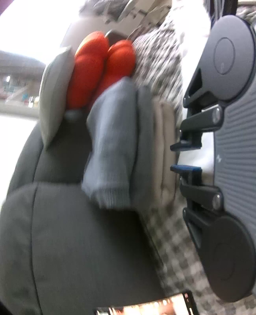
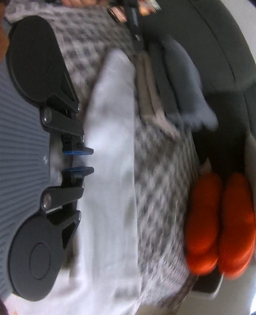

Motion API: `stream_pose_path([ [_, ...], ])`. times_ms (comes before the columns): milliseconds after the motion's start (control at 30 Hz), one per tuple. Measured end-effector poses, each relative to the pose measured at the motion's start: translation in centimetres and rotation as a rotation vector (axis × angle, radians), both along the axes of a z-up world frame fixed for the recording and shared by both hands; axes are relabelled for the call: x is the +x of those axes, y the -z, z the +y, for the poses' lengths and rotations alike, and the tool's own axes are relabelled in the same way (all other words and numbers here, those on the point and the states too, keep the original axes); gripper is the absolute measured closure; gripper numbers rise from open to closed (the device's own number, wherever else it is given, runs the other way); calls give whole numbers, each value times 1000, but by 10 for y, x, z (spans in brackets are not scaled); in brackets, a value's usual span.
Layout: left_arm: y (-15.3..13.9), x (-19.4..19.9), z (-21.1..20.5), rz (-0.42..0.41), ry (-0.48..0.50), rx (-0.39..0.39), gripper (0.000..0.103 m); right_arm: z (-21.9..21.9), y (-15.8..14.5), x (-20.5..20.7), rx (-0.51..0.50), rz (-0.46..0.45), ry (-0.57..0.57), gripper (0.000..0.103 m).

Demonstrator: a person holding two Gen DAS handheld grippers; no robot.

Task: Fold clothes
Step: 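Pull the sleeve and side edge straight with both tools, then open both tools and release the sleeve and side edge onto the quilt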

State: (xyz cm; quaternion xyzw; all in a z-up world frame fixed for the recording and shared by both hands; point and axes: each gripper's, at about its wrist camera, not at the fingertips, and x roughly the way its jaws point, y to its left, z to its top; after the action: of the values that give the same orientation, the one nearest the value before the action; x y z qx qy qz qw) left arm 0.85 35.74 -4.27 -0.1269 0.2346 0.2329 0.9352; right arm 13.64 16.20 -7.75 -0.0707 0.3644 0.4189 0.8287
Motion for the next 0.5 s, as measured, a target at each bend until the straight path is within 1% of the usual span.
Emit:
stream_pose_path([
  [67,7,7,-9,35,64,10,87,11,-1,-6,19,25,-30,83],
  [200,26,19,-19,154,119,65,87,21,-7,-13,67,99,-85,83],
  [233,31,22,-19,193,107,90,84,21,-9,-15,66,99,-86,83],
  [267,35,24,-17,234,47,132,84,20,-11,-16,60,93,-85,83],
  [300,34,23,-13,255,-27,171,84,18,-13,-16,53,88,-80,83],
  [333,33,22,-8,263,-79,181,84,14,-15,-16,47,83,-73,83],
  [400,27,16,5,237,-112,105,84,5,-18,-15,36,78,-50,75],
  [433,23,14,8,225,-116,77,84,-2,-20,-14,31,71,-33,68],
  [467,19,13,5,217,-101,66,84,-10,-23,-13,27,62,-15,66],
  [500,14,12,1,208,-85,55,84,-18,-25,-12,26,59,2,66],
])
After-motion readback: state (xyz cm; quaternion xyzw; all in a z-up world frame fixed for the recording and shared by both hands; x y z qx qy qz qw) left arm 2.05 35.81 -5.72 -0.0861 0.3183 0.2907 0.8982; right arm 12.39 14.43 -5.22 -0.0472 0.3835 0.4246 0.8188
